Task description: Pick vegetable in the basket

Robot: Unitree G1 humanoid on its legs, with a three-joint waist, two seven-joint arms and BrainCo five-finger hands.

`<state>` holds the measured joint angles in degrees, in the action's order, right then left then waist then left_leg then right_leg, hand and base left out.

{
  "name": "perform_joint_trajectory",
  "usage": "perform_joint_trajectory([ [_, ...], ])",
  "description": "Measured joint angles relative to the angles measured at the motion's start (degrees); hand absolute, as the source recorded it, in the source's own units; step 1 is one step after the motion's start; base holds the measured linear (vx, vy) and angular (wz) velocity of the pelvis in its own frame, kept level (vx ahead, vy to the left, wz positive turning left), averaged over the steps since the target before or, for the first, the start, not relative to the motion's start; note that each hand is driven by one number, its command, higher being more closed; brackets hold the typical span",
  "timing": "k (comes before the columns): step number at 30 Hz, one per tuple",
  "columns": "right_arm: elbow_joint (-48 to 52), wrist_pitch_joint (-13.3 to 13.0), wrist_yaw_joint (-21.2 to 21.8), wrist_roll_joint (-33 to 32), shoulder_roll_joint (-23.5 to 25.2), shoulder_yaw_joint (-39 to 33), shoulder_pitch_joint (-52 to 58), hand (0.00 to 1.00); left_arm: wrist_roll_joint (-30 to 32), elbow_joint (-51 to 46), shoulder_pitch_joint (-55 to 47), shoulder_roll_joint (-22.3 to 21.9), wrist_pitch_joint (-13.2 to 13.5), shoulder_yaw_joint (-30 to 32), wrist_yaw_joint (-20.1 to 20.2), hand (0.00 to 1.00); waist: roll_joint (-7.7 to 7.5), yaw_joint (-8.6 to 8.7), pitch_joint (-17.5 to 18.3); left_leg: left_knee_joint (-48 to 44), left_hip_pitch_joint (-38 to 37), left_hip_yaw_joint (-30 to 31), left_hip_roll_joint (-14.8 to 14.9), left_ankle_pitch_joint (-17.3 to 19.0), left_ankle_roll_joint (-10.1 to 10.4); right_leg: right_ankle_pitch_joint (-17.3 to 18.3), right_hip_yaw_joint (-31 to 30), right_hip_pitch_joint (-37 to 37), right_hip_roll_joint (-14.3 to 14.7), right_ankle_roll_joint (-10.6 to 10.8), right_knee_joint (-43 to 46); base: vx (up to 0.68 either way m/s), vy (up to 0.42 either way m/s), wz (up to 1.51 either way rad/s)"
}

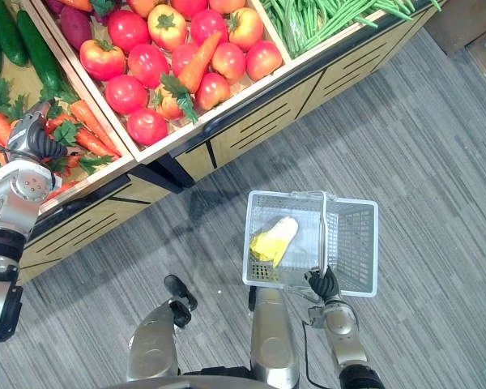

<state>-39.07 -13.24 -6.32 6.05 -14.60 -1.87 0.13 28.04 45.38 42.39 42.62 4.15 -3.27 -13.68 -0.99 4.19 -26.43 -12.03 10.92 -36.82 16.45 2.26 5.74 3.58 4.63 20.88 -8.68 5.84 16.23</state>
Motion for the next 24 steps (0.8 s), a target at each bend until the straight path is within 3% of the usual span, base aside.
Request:
perform_joint_trajectory([
  [7, 0.05, 0.07, -0.16, 0.0, 0.0, 0.01, 0.04, 1.0, 0.36, -0.44, -0.07, -0.02, -1.19, 1.84, -0.2, 0.0, 0.28, -0.05, -0.15, 1.25, 0.85, 0.13, -1.06, -0.35, 0.48, -2.24, 0.62, -0.08, -0.64, 0.45, -2.82, -0.05, 0.019, 0.02],
  [8, 0.07, 0.09, -0.17, 0.0, 0.0, 0.02, 0.04, 1.0, 0.36, -1.08, -0.37, -0.02, -1.19, 1.91, -0.21, 1.0, 0.32, -0.13, -0.18, 1.56, 0.97, 0.14, -1.11, -0.4, 0.49, -2.63, 1.03, -0.1, -0.64, 0.34, -3.36, -0.06, 0.004, 0.05],
  [18, -0.16, 0.21, -0.75, 0.01, 0.0, -0.02, -0.06, 1.0, 1.9, -2.18, -2.93, -1.0, -1.36, 4.22, -4.05, 1.0, 0.8, -0.33, -0.42, 4.01, 1.86, 1.38, -1.82, -2.36, 0.48, -3.79, 2.21, -0.07, -0.42, 0.11, -5.45, -0.03, -0.012, 0.05],
  [24, -0.29, 0.45, -0.75, 0.03, 0.0, 0.01, -0.14, 1.0, 1.44, -1.51, -5.26, -2.37, -1.58, 4.26, -4.27, 1.0, 0.8, -0.38, -0.42, 4.02, 1.85, 1.43, -2.25, -2.57, 0.18, -4.01, 2.21, -0.16, -0.6, 0.25, -5.57, 0.0, 0.0, 0.0],
])
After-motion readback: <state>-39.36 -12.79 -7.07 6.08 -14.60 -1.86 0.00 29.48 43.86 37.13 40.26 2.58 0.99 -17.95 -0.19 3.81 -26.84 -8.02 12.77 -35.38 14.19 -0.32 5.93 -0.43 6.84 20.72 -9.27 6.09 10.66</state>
